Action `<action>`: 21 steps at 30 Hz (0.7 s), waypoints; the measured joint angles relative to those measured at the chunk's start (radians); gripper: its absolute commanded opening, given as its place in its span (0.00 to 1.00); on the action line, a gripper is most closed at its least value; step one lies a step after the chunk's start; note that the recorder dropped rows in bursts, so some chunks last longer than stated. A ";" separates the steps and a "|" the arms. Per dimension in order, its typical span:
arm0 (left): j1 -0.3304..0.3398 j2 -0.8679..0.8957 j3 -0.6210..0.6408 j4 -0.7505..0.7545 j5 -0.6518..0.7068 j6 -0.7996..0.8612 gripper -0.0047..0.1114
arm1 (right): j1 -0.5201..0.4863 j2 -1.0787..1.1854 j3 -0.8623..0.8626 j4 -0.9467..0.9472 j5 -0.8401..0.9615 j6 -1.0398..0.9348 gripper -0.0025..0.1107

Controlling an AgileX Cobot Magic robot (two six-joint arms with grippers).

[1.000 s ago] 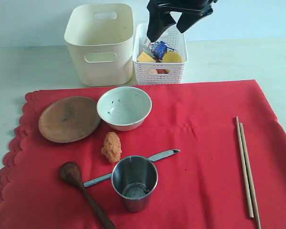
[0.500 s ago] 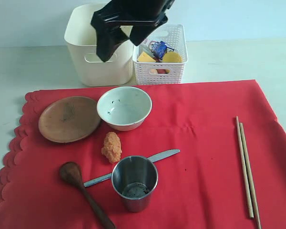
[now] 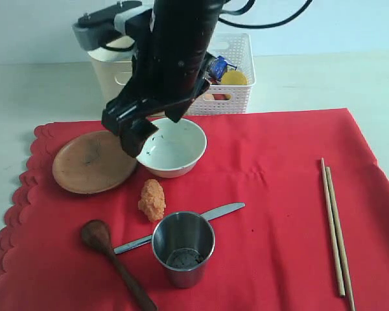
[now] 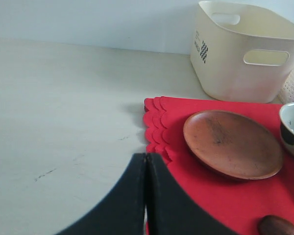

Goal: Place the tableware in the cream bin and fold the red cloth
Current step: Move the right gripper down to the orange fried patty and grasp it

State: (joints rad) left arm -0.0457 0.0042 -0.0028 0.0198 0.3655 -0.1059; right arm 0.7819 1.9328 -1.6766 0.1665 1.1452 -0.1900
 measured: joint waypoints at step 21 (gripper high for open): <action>0.000 0.000 0.000 0.000 0.000 0.000 0.04 | 0.020 -0.006 0.202 0.002 -0.215 0.093 0.71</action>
State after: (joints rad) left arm -0.0457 0.0042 -0.0028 0.0198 0.3655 -0.1059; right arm 0.8015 1.9264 -1.4745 0.1686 0.9304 -0.0969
